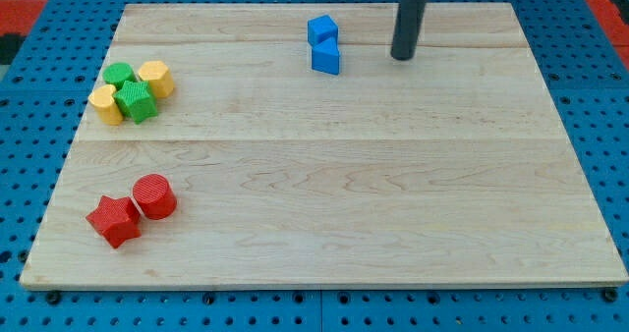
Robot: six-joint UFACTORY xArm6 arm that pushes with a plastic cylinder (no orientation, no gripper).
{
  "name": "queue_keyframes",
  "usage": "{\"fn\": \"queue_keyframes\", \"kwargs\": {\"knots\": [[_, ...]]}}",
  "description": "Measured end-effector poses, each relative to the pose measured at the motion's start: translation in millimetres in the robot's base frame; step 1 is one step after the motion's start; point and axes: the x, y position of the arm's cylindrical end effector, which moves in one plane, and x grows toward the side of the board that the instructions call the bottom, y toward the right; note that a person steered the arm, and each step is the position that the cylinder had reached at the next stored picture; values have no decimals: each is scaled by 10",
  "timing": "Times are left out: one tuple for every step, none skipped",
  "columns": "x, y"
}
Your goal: Push the blue triangle to the bottom right
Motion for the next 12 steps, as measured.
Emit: {"fn": "queue_keyframes", "kwargs": {"knots": [[58, -970], [246, -1841], [788, -1901], [629, -1900], [106, -1431], [515, -1312], [1293, -1256], [859, -1258], [481, -1444], [566, -1772], [842, -1925], [845, -1814]]}}
